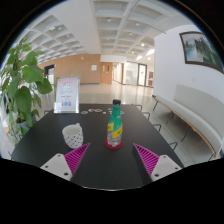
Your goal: Pour water
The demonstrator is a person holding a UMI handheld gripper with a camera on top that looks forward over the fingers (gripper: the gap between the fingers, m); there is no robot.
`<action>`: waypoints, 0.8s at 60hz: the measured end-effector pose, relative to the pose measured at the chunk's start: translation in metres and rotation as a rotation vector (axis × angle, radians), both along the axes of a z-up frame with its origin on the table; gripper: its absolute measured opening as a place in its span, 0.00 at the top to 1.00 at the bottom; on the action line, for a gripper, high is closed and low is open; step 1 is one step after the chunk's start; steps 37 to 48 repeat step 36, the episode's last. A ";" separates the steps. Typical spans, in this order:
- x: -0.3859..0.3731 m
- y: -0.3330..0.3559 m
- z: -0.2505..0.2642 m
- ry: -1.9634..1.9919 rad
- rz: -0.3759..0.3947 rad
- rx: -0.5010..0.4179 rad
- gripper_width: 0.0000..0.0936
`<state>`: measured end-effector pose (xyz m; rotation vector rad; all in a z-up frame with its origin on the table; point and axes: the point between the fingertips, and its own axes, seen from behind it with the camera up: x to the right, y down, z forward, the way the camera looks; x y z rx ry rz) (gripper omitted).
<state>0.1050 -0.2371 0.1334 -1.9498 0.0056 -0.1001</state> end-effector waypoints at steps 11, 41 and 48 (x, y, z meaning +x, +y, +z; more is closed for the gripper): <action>-0.004 -0.076 0.010 -0.002 -0.012 0.003 0.09; 0.000 -0.124 0.010 -0.032 -0.017 0.010 0.09; 0.000 -0.124 0.010 -0.032 -0.017 0.010 0.09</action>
